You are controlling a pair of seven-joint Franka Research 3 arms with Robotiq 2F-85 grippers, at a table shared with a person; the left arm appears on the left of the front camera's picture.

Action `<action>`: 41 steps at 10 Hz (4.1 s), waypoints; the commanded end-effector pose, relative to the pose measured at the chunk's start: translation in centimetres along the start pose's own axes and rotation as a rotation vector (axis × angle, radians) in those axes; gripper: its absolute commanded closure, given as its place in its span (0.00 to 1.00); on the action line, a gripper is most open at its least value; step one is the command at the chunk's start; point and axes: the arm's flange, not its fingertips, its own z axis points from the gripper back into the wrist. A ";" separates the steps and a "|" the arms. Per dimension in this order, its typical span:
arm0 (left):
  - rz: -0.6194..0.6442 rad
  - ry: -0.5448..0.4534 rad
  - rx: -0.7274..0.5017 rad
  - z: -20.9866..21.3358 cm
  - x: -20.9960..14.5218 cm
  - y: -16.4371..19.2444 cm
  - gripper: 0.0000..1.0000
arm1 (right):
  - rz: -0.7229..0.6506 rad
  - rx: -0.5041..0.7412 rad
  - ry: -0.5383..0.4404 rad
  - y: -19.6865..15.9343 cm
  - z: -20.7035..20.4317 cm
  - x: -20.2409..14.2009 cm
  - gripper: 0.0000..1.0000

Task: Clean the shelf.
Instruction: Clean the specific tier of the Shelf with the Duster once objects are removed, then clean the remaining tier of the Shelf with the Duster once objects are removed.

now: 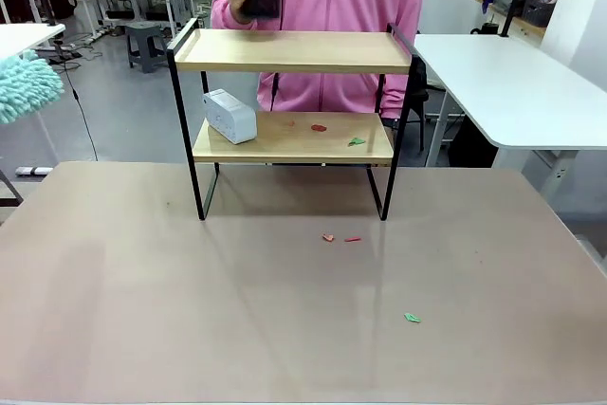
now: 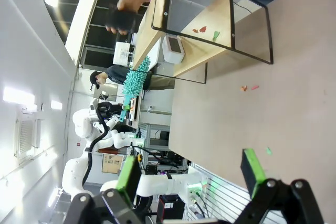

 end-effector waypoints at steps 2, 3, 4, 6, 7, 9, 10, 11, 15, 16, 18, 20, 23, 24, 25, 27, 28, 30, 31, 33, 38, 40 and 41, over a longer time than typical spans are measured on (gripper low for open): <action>-0.093 -0.014 -0.034 2.2 -1.1 -0.5 1.00 | 0.025 0.026 -0.014 0.2 -0.1 0.2 0.00; -0.093 -0.014 -0.034 2.2 -1.1 -0.5 1.00 | 0.025 0.026 -0.014 0.2 -0.1 0.2 0.00; -0.093 -0.014 -0.034 2.2 -1.1 -0.5 1.00 | 0.025 0.026 -0.014 0.2 -0.1 0.2 0.00; -0.093 -0.014 -0.034 2.2 -1.1 -0.5 1.00 | 0.025 0.026 -0.014 0.2 -0.1 0.2 0.00; -0.093 -0.014 -0.034 2.2 -1.1 -0.5 1.00 | 0.025 0.026 -0.014 0.2 -0.1 0.2 0.00; -0.093 -0.014 -0.034 2.2 -1.1 -0.5 1.00 | 0.025 0.026 -0.014 0.2 -0.1 0.2 0.00; -0.093 -0.014 -0.034 2.2 -1.1 -0.5 1.00 | 0.025 0.026 -0.014 0.2 -0.1 0.2 0.00; -0.093 -0.014 -0.034 2.2 -1.1 -0.5 1.00 | 0.025 0.026 -0.014 0.2 -0.1 0.2 0.00; -0.093 -0.014 -0.034 2.2 -1.1 -0.5 1.00 | 0.025 0.026 -0.014 0.2 -0.1 0.2 0.00; -0.093 -0.014 -0.034 2.2 -1.1 -0.5 1.00 | 0.025 0.026 -0.014 0.2 -0.1 0.2 0.00; -0.093 -0.014 -0.034 2.2 -1.1 -0.5 1.00 | 0.025 0.026 -0.014 0.2 -0.1 0.2 0.00; -0.074 -0.011 -0.036 1.8 -1.1 -0.7 0.88 | 0.025 0.026 -0.014 0.2 -0.1 0.2 0.00; -0.300 0.031 -0.228 5.0 -10.2 -2.1 0.88 | 0.025 0.026 -0.014 0.2 -0.1 0.2 0.00; -0.350 0.036 -0.218 5.8 -13.1 -2.0 0.88 | 0.025 0.026 -0.014 0.2 -0.1 0.2 0.00; -0.382 0.055 -0.222 6.1 -15.7 -1.9 0.88 | 0.025 0.026 -0.014 0.2 -0.1 0.2 0.00; -0.519 0.144 -0.273 6.1 -18.6 -2.5 0.88 | 0.025 0.026 -0.014 0.2 -0.1 0.2 0.00; -0.618 0.203 -0.290 5.5 -19.2 -3.3 0.88 | 0.025 0.026 -0.014 0.2 -0.1 0.2 0.00; -0.756 0.339 -0.306 3.3 -19.1 -5.7 0.88 | 0.025 0.026 -0.014 0.2 -0.1 0.2 0.00; -0.771 0.371 -0.285 2.0 -18.8 -6.8 0.88 | 0.025 0.026 -0.014 0.2 -0.1 0.2 0.00; -0.776 0.419 -0.254 -0.6 -18.2 -9.2 0.88 | 0.025 0.026 -0.014 0.2 -0.1 0.2 0.00; -0.649 0.305 -0.172 -10.1 -16.8 -16.3 0.88 | 0.025 0.026 -0.014 0.2 -0.1 0.2 0.00; -0.549 0.138 -0.117 -13.0 -15.1 -18.2 0.88 | 0.025 0.026 -0.014 0.2 -0.1 0.2 0.00; -0.478 0.113 -0.121 -13.3 -14.3 -18.4 0.88 | 0.025 0.026 -0.014 0.2 -0.1 0.2 0.00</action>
